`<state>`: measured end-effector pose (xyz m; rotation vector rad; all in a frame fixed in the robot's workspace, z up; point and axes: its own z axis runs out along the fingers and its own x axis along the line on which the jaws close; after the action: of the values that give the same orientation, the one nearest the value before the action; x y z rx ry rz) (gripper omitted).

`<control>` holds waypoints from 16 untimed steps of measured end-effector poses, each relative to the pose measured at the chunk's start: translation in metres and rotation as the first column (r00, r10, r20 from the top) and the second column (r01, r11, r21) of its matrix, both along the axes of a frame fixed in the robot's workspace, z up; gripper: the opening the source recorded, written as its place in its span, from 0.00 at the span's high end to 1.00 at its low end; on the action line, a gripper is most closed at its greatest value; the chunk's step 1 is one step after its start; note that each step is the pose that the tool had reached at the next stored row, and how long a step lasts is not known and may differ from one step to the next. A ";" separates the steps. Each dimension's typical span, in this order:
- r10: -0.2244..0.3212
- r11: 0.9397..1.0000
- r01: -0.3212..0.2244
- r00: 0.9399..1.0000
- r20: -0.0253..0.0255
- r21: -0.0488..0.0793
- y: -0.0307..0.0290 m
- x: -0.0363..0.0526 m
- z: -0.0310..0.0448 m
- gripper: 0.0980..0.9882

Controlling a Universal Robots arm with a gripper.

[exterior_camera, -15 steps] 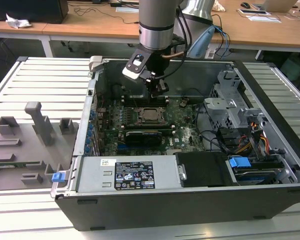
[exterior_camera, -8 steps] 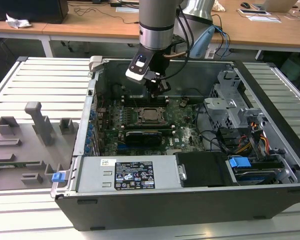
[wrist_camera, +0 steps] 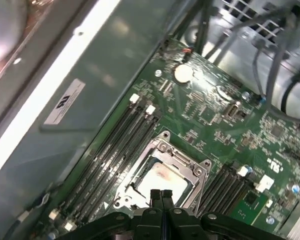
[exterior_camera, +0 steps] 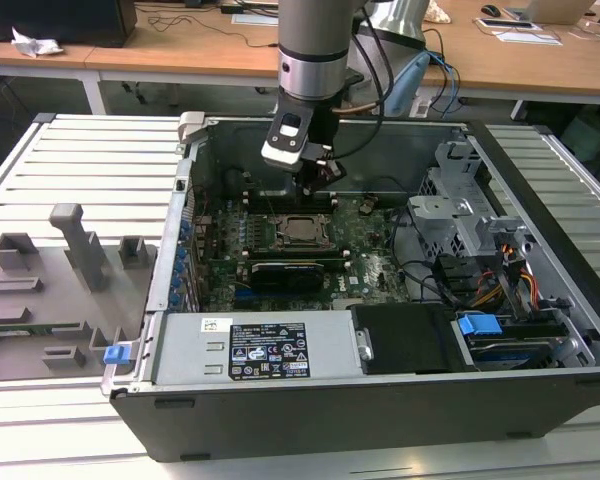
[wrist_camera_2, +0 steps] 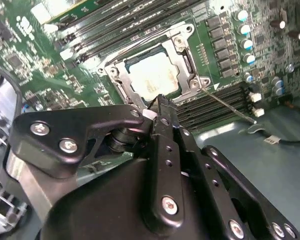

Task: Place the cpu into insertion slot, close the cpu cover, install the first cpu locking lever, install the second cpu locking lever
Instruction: 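Install the first cpu locking lever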

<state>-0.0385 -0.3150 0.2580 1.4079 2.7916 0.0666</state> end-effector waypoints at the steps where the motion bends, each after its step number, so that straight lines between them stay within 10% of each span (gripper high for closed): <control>1: 0.019 1.000 -0.019 1.000 0.000 0.000 0.0000 0.0000 0.0000 0.99; 10: 0.227 0.974 -0.227 0.974 0.000 0.000 0.0000 0.0000 -0.0003 0.99; 16: 0.415 0.910 -0.415 0.910 0.000 0.000 0.0000 0.0000 -0.0004 0.99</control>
<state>-0.0385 -0.3150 0.2576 0.7855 3.0359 0.0699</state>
